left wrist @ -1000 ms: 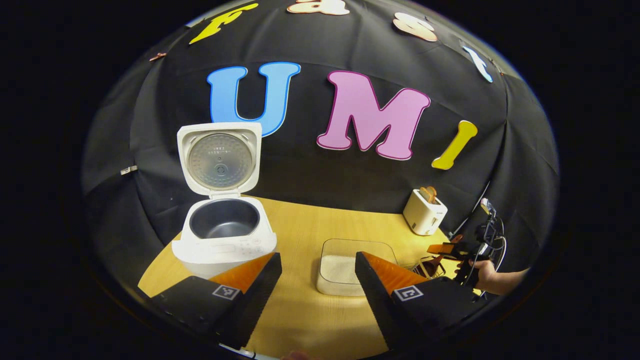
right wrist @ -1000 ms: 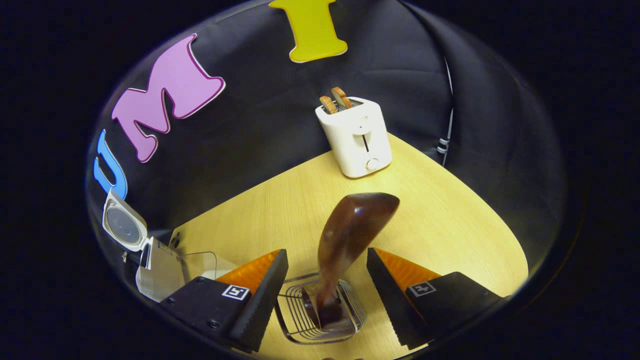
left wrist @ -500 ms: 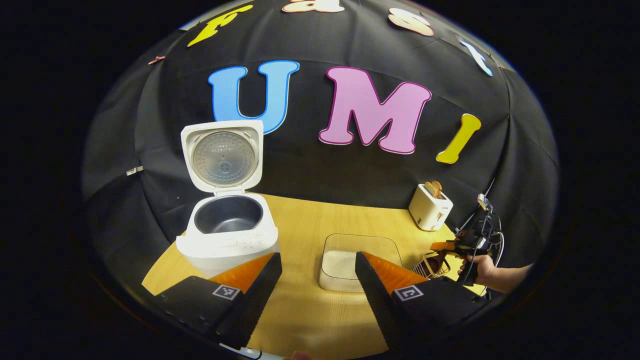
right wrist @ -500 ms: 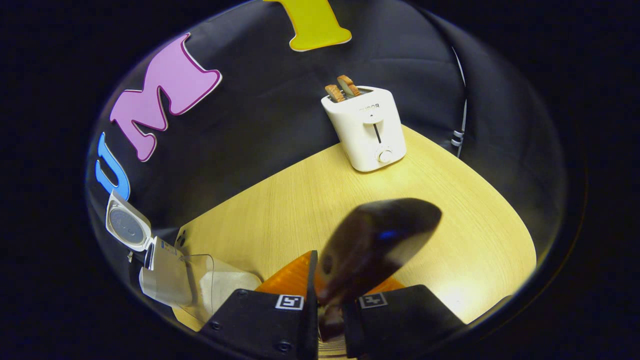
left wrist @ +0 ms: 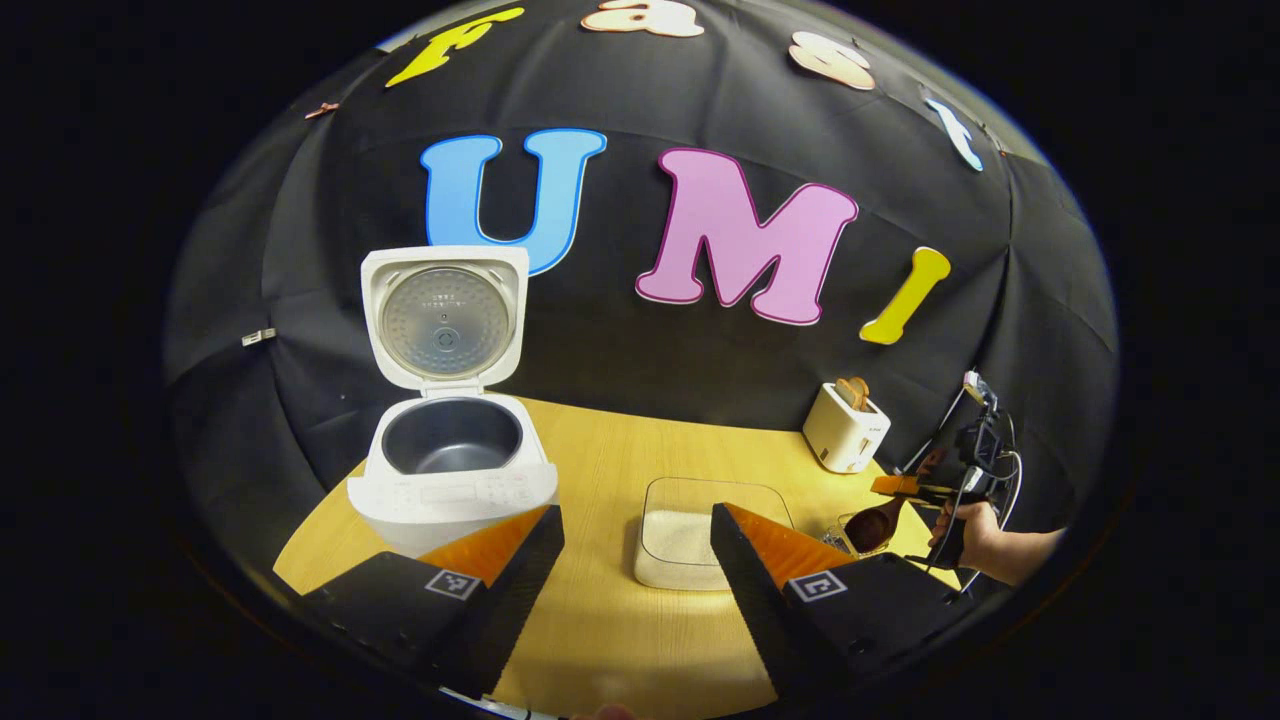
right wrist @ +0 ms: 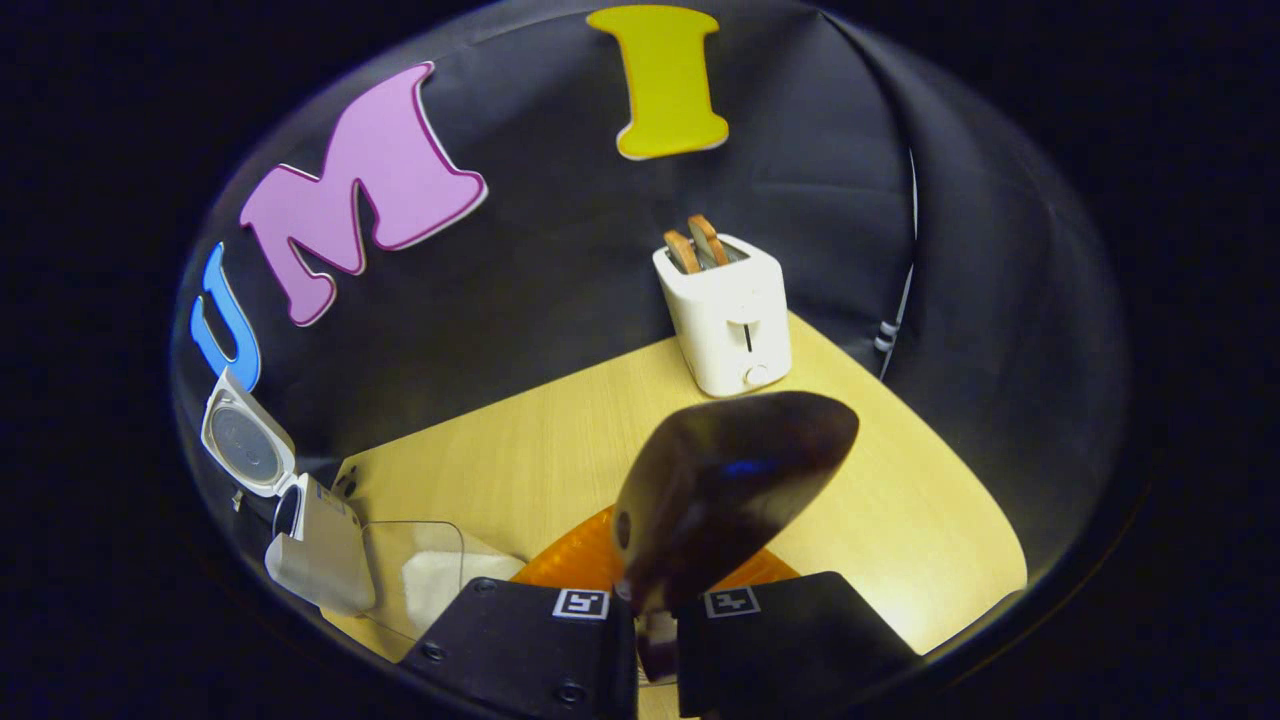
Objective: Close the left gripper, press the button to open the rice cooker; take a wooden spoon from the chopstick holder with the right hand, scoop a spoonful of rice and pour it into the rice cooker, then put the wooden spoon back into the chopstick holder.
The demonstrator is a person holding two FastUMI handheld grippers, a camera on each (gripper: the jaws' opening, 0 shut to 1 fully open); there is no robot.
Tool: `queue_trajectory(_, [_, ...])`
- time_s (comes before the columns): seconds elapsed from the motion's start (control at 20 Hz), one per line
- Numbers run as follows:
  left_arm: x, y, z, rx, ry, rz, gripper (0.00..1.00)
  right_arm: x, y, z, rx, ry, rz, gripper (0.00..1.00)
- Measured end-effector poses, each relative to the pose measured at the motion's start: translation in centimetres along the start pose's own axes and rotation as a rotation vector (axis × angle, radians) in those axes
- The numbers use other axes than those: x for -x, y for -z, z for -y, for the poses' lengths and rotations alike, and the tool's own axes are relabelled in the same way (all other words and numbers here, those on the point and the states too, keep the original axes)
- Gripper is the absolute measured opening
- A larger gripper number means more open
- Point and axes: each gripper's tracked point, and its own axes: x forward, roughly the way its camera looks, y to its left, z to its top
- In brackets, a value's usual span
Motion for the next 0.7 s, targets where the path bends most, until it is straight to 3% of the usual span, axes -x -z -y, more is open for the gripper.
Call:
queue_trajectory(0.15, [0.4,-0.4,-2.2,-0.021,0.012,0.012,0.96,2.5,-3.1,-1.8,0.029,0.019,0.073,0.19])
queue_trajectory(0.4, [0.9,-2.0,-5.1,-0.049,0.064,0.06,0.95,5.0,-6.1,-7.9,0.05,-0.025,0.152,0.19])
queue_trajectory(0.7, [2.1,-3.1,-9.4,-0.091,0.043,0.1,0.95,3.5,-2.6,-15.6,0.092,-0.086,0.13,0.19])
